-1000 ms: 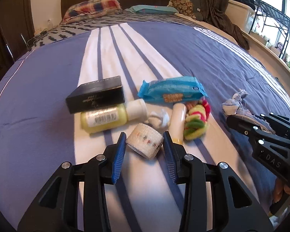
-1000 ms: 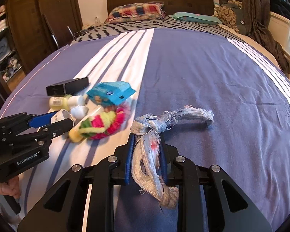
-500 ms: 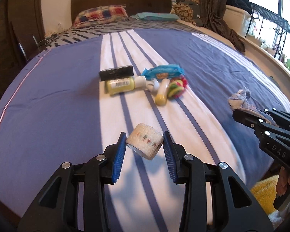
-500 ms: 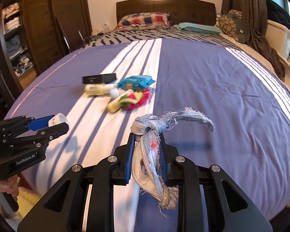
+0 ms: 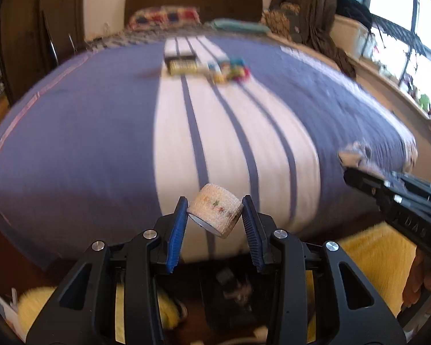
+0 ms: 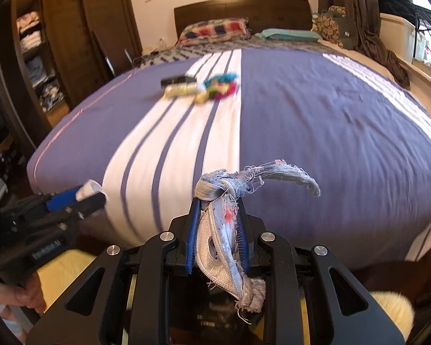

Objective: Collect trash
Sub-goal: 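Carry the tape roll and rope toy down toward the bin below the bed, then open both grippers over the bin to drop the tape roll and rope toy, then raise both tools back toward the item pile on the bed, then grasp the cream tube with the left gripper while the right grasps the fuzzy colourful toy, then carry the cream tube and fuzzy toy down to the bin, then open both grippers over the bin to drop the tube and toy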

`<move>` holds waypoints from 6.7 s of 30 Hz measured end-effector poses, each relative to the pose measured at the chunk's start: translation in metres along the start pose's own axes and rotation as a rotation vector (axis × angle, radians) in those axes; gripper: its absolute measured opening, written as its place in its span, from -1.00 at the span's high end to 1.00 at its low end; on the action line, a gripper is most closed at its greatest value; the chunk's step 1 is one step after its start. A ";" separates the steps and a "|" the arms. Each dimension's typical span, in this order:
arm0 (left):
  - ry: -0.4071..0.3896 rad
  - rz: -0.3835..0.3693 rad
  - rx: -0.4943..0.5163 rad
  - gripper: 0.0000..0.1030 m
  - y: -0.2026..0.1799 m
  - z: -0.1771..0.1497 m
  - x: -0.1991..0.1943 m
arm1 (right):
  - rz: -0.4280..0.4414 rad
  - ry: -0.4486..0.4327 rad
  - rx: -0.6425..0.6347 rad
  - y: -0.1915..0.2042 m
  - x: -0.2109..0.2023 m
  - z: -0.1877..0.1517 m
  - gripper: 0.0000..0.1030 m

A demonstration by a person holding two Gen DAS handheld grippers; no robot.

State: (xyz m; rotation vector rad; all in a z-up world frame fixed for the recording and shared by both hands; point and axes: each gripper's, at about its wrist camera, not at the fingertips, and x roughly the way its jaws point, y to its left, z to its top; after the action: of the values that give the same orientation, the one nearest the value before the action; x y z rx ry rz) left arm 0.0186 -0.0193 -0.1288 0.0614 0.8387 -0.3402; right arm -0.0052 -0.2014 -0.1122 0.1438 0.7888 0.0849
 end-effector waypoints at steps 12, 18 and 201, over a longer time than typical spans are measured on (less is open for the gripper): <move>0.248 -0.046 0.016 0.29 -0.005 -0.079 0.059 | 0.067 0.273 0.084 -0.015 0.058 -0.080 0.53; 0.356 -0.083 0.012 0.29 -0.006 -0.100 0.094 | 0.057 0.347 0.075 -0.009 0.083 -0.090 0.52; 0.446 -0.180 0.031 0.63 -0.008 -0.110 0.125 | 0.063 0.473 0.140 -0.026 0.116 -0.100 0.48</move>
State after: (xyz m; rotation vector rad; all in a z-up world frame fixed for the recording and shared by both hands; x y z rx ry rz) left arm 0.0139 -0.0405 -0.2941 0.0931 1.2850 -0.5197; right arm 0.0060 -0.2022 -0.2673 0.2881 1.2629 0.1258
